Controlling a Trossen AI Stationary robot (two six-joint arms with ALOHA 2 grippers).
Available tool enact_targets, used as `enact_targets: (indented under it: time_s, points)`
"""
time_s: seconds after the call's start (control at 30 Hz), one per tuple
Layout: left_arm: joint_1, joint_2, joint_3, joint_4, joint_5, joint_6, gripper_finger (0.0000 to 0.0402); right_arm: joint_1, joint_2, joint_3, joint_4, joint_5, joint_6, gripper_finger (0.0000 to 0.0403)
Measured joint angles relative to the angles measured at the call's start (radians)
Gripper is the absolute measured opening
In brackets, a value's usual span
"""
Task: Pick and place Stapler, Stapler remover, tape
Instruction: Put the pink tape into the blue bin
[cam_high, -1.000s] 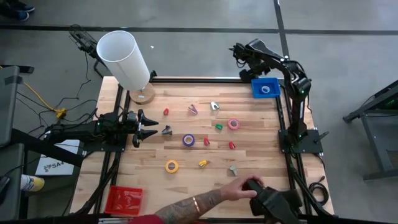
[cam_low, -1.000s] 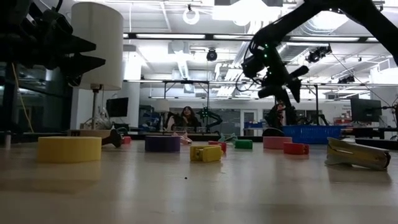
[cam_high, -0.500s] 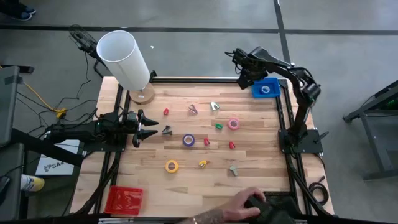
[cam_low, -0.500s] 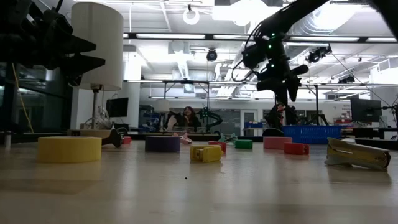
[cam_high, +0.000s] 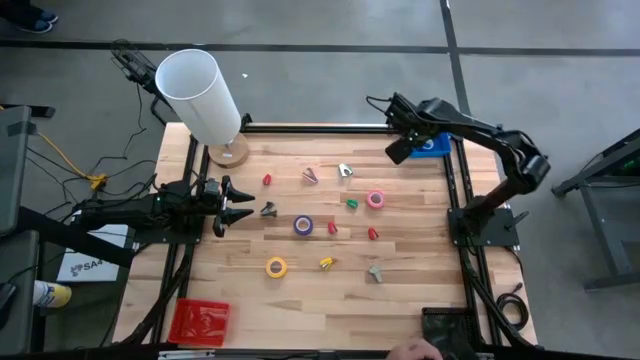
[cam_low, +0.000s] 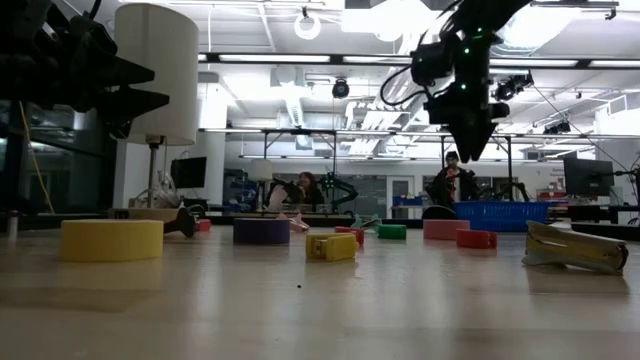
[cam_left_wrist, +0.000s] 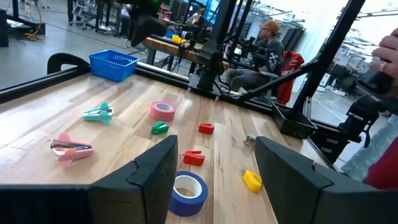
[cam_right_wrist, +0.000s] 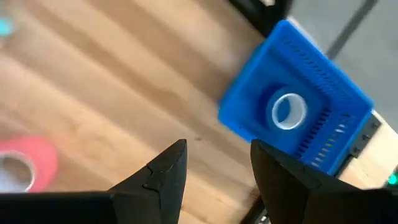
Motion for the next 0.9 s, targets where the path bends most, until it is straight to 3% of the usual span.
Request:
enact_targets:
  time_s: [0.27, 0.9]
  points:
    - [0.0, 0.0, 0.0, 0.0, 0.0, 0.0, 0.0213, 0.104, -0.029, -0.104, 0.067, -0.19, -0.048, 0.0169]
    - [0.0, 0.0, 0.0, 0.0, 0.0, 0.0, 0.0213, 0.304, 0.121, -0.14, 0.117, -0.212, 0.187, 0.0169]
